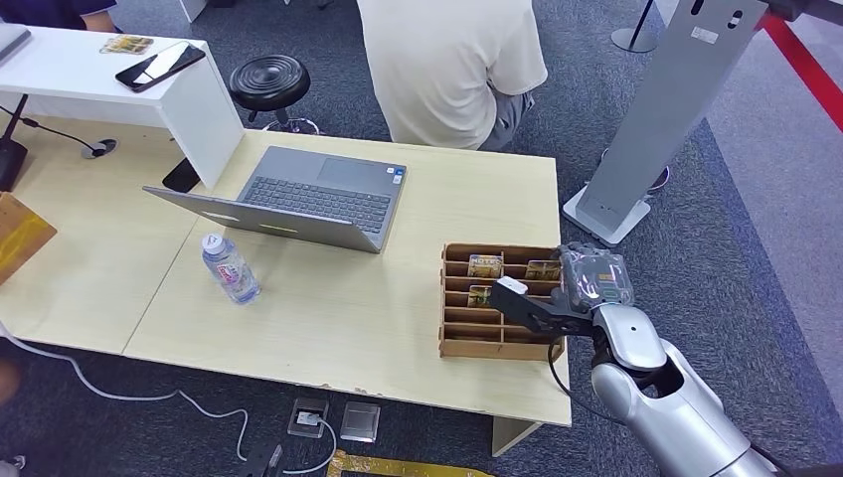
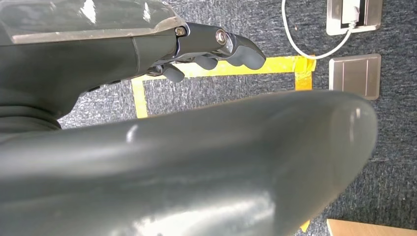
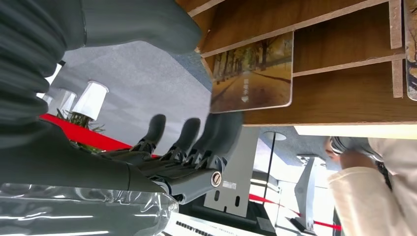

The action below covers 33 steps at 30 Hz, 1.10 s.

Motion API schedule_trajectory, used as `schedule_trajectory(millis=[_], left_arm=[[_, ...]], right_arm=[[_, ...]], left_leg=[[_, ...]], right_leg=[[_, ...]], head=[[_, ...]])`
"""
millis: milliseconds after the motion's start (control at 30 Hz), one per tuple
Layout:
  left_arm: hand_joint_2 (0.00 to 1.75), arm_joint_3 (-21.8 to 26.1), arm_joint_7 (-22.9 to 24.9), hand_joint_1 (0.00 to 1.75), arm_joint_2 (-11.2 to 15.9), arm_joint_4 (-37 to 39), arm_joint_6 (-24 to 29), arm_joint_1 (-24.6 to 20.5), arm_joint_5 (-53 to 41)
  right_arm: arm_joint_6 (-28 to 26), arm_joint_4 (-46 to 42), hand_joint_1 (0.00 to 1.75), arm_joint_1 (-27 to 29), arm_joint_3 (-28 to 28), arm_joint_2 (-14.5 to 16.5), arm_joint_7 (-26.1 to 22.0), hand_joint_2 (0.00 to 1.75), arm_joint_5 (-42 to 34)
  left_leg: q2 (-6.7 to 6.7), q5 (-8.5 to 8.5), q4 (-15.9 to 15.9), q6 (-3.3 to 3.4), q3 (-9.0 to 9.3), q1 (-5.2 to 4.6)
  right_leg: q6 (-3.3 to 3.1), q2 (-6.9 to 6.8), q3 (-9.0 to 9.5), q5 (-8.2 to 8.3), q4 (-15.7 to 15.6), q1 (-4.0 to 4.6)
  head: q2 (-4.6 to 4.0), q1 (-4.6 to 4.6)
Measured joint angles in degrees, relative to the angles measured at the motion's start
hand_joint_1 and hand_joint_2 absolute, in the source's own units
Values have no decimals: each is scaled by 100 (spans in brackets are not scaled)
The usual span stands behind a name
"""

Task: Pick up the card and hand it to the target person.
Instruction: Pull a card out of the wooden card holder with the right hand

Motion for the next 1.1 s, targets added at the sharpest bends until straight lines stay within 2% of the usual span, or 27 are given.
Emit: schedule_trajectory(millis=[267, 333, 467, 533, 967, 1100], left_arm=[[0, 0, 5, 0, 0, 0, 0, 0, 0], [0, 0, 7, 0, 0, 0, 0, 0, 0], [0, 0, 8, 0, 0, 0, 0, 0, 0], [0, 0, 11, 0, 0, 0, 0, 0, 0], [0, 0, 13, 0, 0, 0, 0, 0, 7], [0, 0, 14, 0, 0, 0, 0, 0, 8]], right_arm=[[0, 0, 99, 0, 2, 0, 1, 175, 0], [0, 0, 94, 0, 3, 0, 1, 175, 0], [-27, 0, 43, 0, 7, 2, 2, 175, 15], [-56, 0, 41, 0, 9, 3, 4, 175, 44], [-168, 3, 100, 4, 61, 10, -7, 175, 58], [-188, 22, 127, 13, 123, 23, -30, 175, 19]], left_leg=[[0, 0, 0, 0, 0, 0], [0, 0, 0, 0, 0, 0], [0, 0, 0, 0, 0, 0], [0, 0, 0, 0, 0, 0], [0, 0, 0, 0, 0, 0], [0, 0, 0, 0, 0, 0]], right_leg=[[0, 0, 0, 0, 0, 0], [0, 0, 0, 0, 0, 0], [0, 0, 0, 0, 0, 0], [0, 0, 0, 0, 0, 0], [0, 0, 0, 0, 0, 0], [0, 0, 0, 0, 0, 0]], head=[[0, -2], [0, -1], [0, -1], [0, -1], [0, -1], [0, -1]])
